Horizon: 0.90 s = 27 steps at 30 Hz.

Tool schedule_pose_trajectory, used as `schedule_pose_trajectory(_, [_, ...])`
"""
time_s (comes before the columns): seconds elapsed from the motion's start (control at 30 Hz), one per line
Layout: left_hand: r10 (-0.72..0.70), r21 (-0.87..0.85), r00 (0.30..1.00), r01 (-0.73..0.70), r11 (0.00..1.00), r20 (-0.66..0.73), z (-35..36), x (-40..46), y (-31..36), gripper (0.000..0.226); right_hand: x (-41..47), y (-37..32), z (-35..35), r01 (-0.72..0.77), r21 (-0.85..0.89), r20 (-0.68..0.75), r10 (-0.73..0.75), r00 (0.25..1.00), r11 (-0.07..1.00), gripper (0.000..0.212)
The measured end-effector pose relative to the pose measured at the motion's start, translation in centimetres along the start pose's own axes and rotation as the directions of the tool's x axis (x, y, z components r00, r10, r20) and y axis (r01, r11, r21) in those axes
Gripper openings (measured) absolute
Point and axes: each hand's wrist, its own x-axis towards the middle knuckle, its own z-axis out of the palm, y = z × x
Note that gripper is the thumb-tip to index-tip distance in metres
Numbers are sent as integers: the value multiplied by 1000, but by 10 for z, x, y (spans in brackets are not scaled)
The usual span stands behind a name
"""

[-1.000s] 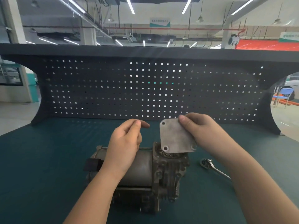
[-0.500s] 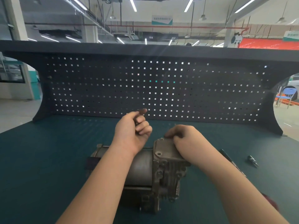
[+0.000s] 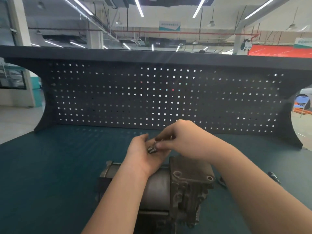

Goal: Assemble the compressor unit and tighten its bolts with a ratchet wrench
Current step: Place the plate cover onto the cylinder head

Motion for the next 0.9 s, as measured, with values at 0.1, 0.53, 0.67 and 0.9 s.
schedule_pose_trajectory(0.1, [2,-26,1000,-3,1000,-10,1,0,-1,66,10,-2,7,-23,-60,-31,21,999,998,18])
schedule_pose_trajectory(0.53, [144,275,990,-141,951,10,-3,7,-6,24,-44,8,-36,62,637,-212,98,972,768,15])
schedule_pose_trajectory(0.67, [495,873,782,-479,88,379,-8,5,-18,19,-74,21,-35,-12,557,-48,47,998,831,8])
schedule_pose_trajectory(0.9, [173,919,910,-347,-186,378,-14,4,-21,35,-84,45,-39,-99,562,69,73,995,821,14])
